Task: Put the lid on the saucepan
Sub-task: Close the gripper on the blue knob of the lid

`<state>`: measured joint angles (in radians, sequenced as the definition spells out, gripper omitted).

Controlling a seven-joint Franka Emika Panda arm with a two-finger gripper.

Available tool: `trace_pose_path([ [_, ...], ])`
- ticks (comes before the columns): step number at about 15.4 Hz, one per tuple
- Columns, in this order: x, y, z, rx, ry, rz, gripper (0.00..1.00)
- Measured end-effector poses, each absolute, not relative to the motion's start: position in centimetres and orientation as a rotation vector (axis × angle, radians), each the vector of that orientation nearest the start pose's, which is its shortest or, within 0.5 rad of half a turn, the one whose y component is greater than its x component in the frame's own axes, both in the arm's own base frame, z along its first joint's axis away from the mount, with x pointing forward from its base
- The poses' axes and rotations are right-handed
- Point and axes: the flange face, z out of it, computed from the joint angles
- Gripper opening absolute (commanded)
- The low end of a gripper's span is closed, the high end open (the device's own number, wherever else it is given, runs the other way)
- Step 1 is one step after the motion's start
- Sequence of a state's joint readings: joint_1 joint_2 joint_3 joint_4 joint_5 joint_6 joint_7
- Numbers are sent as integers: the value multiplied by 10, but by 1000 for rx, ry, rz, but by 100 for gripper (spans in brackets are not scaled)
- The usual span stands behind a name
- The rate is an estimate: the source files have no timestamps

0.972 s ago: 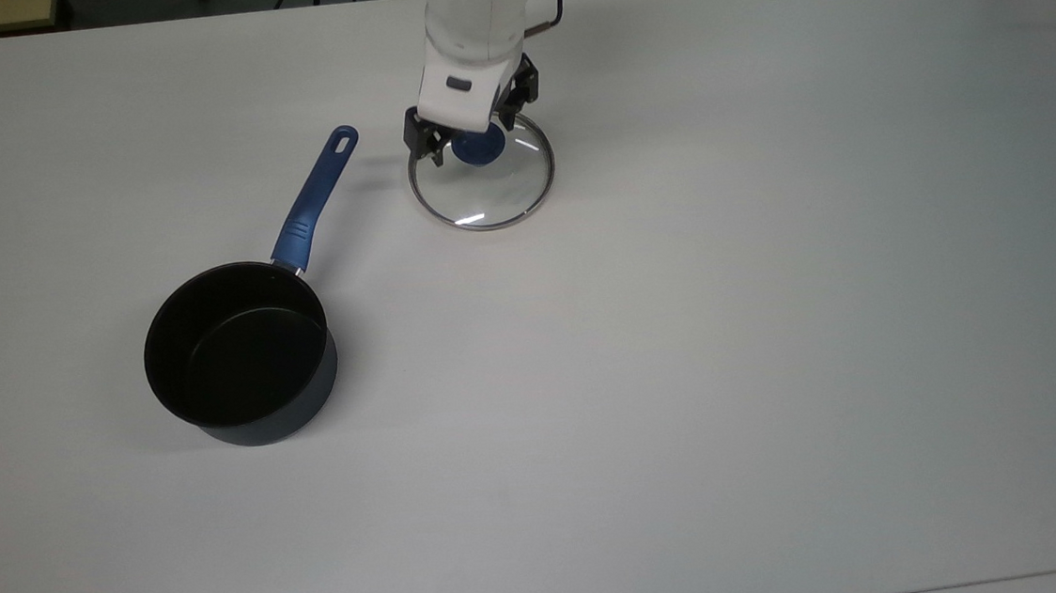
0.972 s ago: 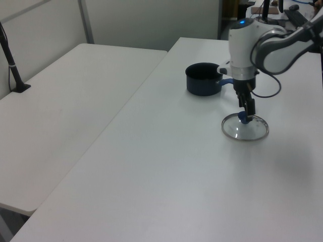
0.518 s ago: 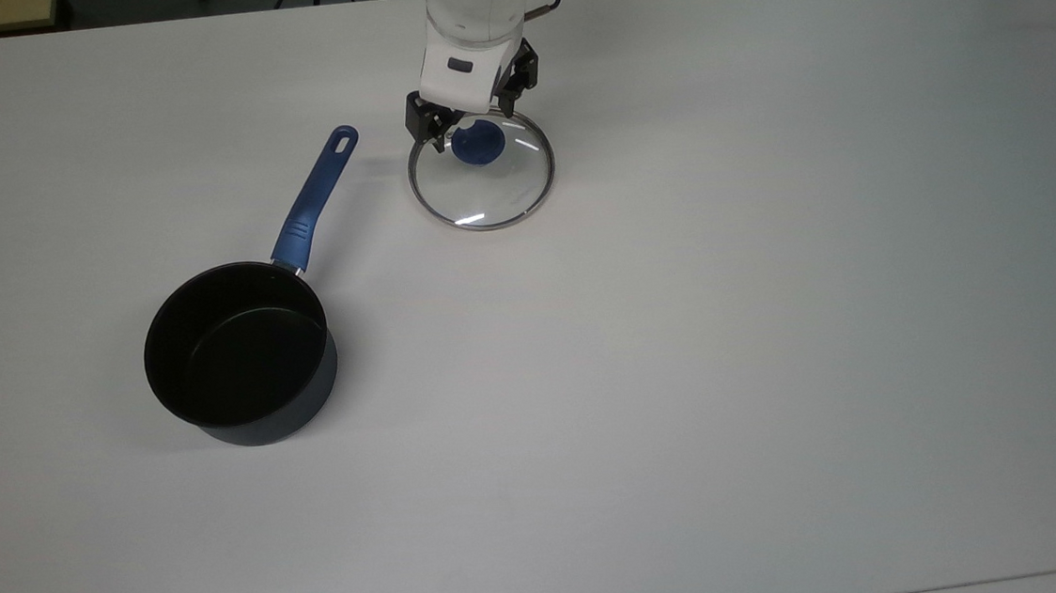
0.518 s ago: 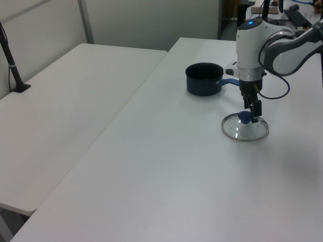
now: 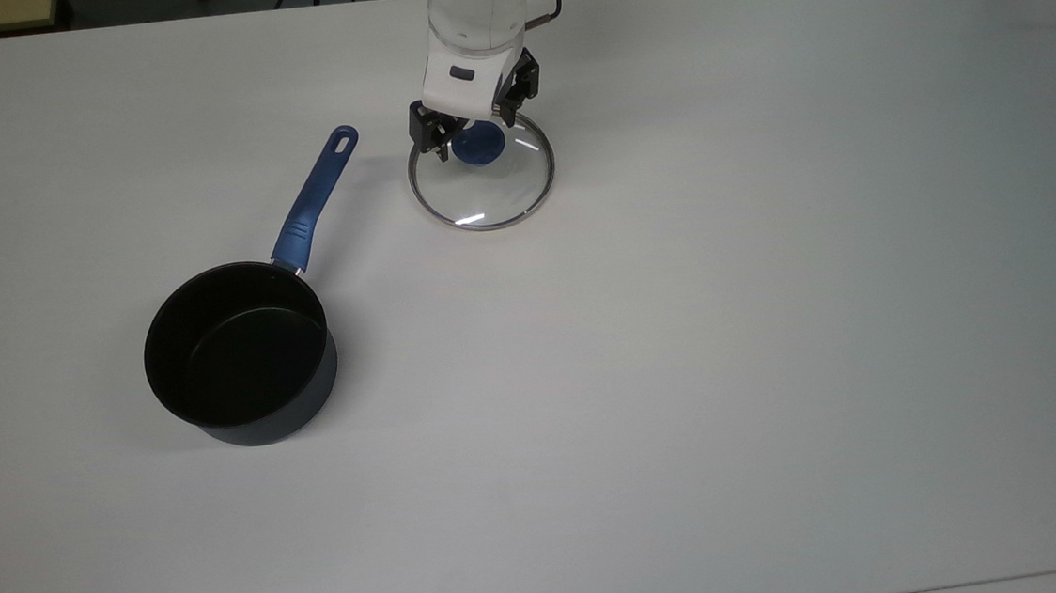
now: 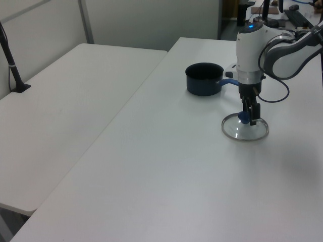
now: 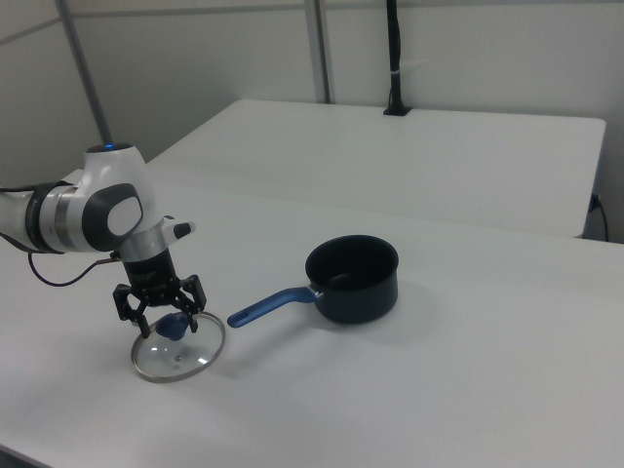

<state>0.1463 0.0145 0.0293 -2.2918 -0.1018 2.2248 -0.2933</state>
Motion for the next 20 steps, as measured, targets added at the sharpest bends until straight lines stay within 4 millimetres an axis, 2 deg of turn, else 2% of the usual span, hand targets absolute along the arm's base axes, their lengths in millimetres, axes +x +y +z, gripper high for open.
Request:
trace_pose_path([
  [3, 501, 86, 339, -3099, -847, 110, 87],
  [6, 502, 86, 340, -3100, -846, 94, 79],
  [16, 503, 86, 341, -3116, -791, 85, 64],
  [20, 504, 86, 342, -3123, -767, 80, 60],
])
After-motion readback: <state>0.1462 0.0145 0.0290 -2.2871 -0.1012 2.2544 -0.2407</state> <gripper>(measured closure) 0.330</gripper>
